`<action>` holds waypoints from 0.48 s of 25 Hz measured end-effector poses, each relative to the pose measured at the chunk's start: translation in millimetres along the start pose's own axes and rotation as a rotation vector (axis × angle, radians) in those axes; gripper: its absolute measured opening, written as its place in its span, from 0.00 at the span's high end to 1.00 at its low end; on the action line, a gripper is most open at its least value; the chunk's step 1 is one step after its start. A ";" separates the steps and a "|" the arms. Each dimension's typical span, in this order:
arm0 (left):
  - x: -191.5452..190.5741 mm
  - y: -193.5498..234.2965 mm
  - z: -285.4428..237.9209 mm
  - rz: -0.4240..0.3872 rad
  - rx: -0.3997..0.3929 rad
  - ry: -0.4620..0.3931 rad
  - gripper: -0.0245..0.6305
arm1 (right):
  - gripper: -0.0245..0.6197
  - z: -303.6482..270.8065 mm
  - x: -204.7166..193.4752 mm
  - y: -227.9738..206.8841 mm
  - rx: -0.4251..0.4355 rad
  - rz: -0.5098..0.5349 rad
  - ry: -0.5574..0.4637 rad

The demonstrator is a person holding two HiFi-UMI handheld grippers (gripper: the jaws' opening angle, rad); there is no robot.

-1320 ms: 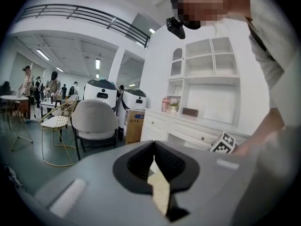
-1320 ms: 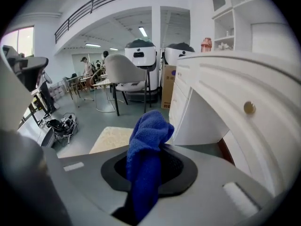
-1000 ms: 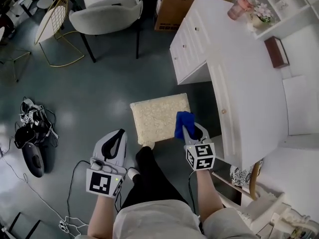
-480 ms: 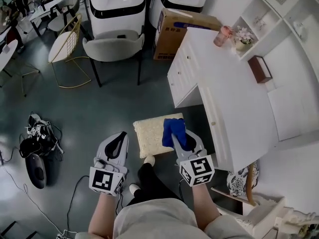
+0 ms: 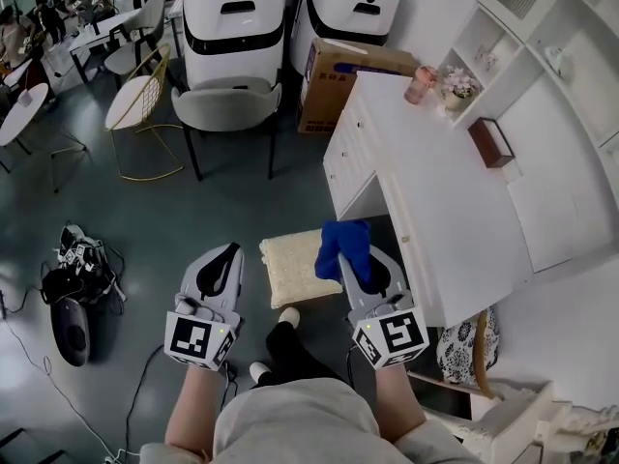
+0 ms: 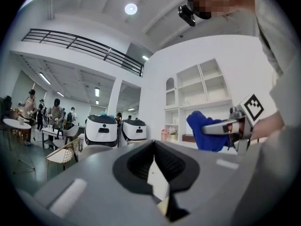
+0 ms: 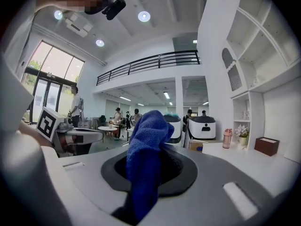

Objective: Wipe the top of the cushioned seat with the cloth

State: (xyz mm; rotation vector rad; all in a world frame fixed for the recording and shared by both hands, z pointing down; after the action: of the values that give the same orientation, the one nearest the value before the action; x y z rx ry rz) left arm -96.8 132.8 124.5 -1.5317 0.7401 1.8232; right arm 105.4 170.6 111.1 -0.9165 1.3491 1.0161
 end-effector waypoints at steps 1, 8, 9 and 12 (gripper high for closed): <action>1.9 -1.8 2.4 0.000 0.000 -0.003 0.96 | 0.85 3.5 0.9 2.3 0.002 -0.001 -0.007; 13.8 -10.5 10.5 -0.014 -0.006 -0.014 0.96 | 0.85 16.2 11.6 6.8 -0.002 -0.006 -0.049; 15.2 -10.9 10.7 -0.014 -0.006 -0.016 0.96 | 0.85 17.0 13.8 6.7 -0.005 -0.007 -0.060; 18.1 -13.0 10.0 -0.019 -0.009 -0.017 0.96 | 0.85 18.7 18.5 7.0 -0.006 -0.007 -0.081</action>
State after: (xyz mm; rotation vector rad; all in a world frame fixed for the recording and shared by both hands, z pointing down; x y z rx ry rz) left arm -95.2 150.8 108.1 -1.5222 0.7086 1.8259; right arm 104.0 191.4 93.6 -0.8752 1.2754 1.0418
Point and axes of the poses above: the fingertips, and each gripper's own axes: z backward along the fingers, y to its left, x out of its top, the point moved 3 cm from there along z, backward along the fingers, and after that the axes turned 10 degrees about -y, right-handed, at the moved point
